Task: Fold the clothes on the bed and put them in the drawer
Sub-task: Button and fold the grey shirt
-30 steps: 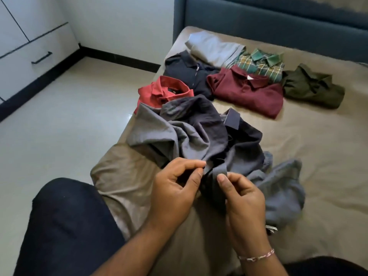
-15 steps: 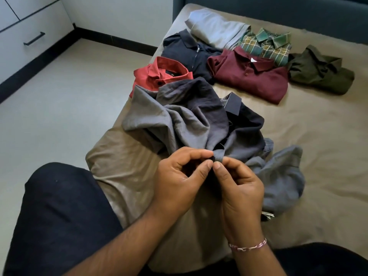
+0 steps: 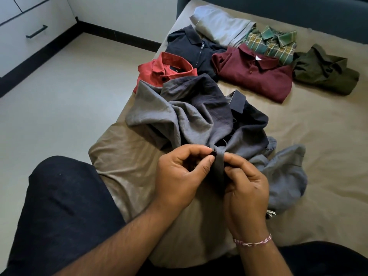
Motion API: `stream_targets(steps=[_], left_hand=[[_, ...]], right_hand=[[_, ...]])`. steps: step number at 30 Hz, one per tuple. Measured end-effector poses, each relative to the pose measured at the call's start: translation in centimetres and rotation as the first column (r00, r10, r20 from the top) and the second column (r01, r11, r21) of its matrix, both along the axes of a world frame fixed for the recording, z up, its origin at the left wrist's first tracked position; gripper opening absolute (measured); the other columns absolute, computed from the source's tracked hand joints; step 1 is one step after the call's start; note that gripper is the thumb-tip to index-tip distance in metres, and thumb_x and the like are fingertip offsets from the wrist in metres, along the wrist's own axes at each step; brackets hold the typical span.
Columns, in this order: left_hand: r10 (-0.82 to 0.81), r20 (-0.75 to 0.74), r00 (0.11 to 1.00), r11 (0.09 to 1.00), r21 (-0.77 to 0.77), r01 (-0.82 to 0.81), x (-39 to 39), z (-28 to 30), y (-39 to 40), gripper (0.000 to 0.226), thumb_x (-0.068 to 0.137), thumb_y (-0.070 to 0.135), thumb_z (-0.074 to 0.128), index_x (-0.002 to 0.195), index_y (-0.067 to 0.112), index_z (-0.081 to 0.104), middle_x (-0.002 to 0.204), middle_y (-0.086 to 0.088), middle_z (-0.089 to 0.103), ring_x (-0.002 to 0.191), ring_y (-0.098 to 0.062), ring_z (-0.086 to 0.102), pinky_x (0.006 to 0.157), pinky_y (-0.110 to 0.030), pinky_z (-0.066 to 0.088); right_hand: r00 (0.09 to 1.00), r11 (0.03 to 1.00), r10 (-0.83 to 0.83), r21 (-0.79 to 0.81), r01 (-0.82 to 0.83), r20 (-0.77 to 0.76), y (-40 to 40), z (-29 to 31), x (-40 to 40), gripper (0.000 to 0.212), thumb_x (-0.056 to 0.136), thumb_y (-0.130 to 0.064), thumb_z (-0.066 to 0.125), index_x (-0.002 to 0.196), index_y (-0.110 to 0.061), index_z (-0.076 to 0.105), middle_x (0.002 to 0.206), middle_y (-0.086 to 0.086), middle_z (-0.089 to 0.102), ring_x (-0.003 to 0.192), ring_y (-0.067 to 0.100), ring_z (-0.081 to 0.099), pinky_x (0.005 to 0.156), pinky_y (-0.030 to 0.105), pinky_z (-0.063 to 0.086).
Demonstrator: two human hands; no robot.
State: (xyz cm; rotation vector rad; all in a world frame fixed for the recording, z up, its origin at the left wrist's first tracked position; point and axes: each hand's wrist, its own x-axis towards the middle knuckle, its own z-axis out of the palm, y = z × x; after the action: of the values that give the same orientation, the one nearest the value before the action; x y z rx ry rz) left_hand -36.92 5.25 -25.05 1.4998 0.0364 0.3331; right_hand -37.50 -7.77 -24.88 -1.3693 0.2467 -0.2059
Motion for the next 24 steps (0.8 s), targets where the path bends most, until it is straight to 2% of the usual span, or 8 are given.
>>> stream_targets(steps=[3,5,8,11,13,16,20,24], left_hand=[[-0.009,-0.002,1.0,1.0,0.01,0.009,-0.11,0.14,0.1,0.016,0.084,0.003,0.085,0.093,0.015,0.081,0.088,0.005,0.079,0.08,-0.013,0.075,0.072,-0.02,0.057],[-0.006,0.004,1.0,1.0,0.025,0.006,-0.11,0.12,0.22,0.015,0.084,0.005,0.085,0.093,0.016,0.081,0.087,0.006,0.079,0.08,-0.015,0.075,0.072,-0.021,0.057],[-0.001,0.006,1.0,1.0,0.021,0.001,-0.14,0.07,0.37,0.013,0.084,0.007,0.086,0.093,0.014,0.081,0.087,0.004,0.079,0.08,-0.017,0.076,0.072,-0.023,0.058],[-0.001,0.011,1.0,1.0,0.002,0.001,-0.14,0.22,0.46,0.011,0.083,0.007,0.086,0.09,0.014,0.08,0.085,0.003,0.079,0.077,-0.012,0.075,0.07,-0.02,0.056],[-0.003,0.003,1.0,1.0,-0.011,0.003,-0.1,0.24,0.51,0.011,0.083,0.006,0.086,0.089,0.013,0.08,0.083,0.003,0.079,0.074,-0.011,0.074,0.069,-0.02,0.057],[-0.008,-0.02,1.0,1.0,-0.01,0.008,0.03,-0.02,0.6,0.01,0.083,0.006,0.086,0.089,0.012,0.08,0.082,0.002,0.079,0.073,-0.017,0.075,0.068,-0.024,0.059],[-0.02,-0.059,0.998,1.0,0.009,0.02,0.22,-0.36,0.74,0.01,0.085,0.003,0.084,0.089,0.012,0.081,0.082,0.002,0.079,0.071,-0.018,0.074,0.066,-0.031,0.061],[-0.067,-0.058,0.996,0.998,-0.008,0.067,0.17,-0.63,0.92,0.005,0.09,0.01,0.078,0.093,0.012,0.082,0.086,0.003,0.08,0.076,-0.011,0.075,0.069,-0.025,0.057]], right_hand=[[0.999,0.999,0.037,-0.013,-0.036,0.038,-0.03,-0.01,-0.02,0.031,0.095,0.004,0.064,0.093,-0.019,0.083,0.102,0.014,0.078,0.106,0.035,0.073,0.096,0.044,0.058],[0.996,0.998,0.058,-0.007,-0.058,0.064,0.08,0.19,-0.04,0.025,0.091,-0.003,0.067,0.093,-0.023,0.083,0.1,0.011,0.079,0.101,0.029,0.075,0.09,0.035,0.06],[0.993,0.996,0.081,0.016,-0.083,0.084,0.35,0.65,0.02,0.019,0.079,-0.016,0.076,0.093,-0.026,0.083,0.098,0.008,0.079,0.097,0.024,0.076,0.087,0.032,0.061],[0.989,0.996,0.089,-0.039,-0.085,0.119,0.05,0.6,0.24,0.02,0.079,-0.012,0.077,0.095,-0.022,0.083,0.098,0.006,0.079,0.096,0.021,0.076,0.084,0.028,0.06],[0.984,0.992,0.1,-0.091,-0.087,0.144,-0.11,0.47,0.32,0.021,0.081,-0.007,0.077,0.099,-0.016,0.081,0.099,0.007,0.079,0.097,0.023,0.075,0.085,0.029,0.06],[0.977,0.98,0.125,-0.175,-0.094,0.174,-0.18,0.29,0.31,0.02,0.085,-0.004,0.076,0.104,-0.007,0.076,0.101,0.009,0.079,0.098,0.026,0.075,0.087,0.032,0.06],[0.961,0.954,0.179,-0.277,-0.117,0.21,-0.37,0.23,0.35,0.021,0.088,-0.001,0.074,0.108,-0.007,0.075,0.104,0.009,0.078,0.101,0.028,0.075,0.091,0.036,0.059],[0.954,0.927,0.199,-0.358,-0.109,0.226,-0.37,-0.18,0.5,0.021,0.089,-0.002,0.074,0.109,-0.009,0.076,0.105,0.009,0.077,0.102,0.029,0.074,0.093,0.043,0.058]])
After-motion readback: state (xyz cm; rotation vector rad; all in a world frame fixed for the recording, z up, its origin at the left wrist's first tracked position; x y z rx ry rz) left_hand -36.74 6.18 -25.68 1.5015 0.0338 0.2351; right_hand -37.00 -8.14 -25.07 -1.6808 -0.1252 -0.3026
